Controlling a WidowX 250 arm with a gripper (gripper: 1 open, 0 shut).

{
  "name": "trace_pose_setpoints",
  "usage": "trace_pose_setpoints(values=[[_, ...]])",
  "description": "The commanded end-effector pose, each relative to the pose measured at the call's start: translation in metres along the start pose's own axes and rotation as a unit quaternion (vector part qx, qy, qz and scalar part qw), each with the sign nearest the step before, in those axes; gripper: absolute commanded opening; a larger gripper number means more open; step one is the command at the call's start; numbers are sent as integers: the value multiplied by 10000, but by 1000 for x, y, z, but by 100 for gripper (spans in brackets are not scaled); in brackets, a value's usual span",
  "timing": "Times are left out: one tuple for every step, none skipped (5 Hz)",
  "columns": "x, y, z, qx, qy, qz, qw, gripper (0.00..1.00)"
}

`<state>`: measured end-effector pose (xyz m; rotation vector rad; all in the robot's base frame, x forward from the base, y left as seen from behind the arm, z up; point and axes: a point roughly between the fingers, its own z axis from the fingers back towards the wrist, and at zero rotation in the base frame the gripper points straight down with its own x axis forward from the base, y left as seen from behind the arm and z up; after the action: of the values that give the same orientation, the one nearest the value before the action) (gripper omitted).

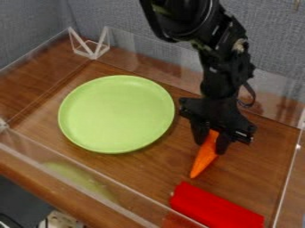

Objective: Put the carrot on the right side

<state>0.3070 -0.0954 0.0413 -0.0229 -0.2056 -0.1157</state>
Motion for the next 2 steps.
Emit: trace_pose_setpoints(values=[[9, 1, 3, 72, -99, -162, 9998, 0], [10, 5, -2, 137, -22, -252, 9996, 0]])
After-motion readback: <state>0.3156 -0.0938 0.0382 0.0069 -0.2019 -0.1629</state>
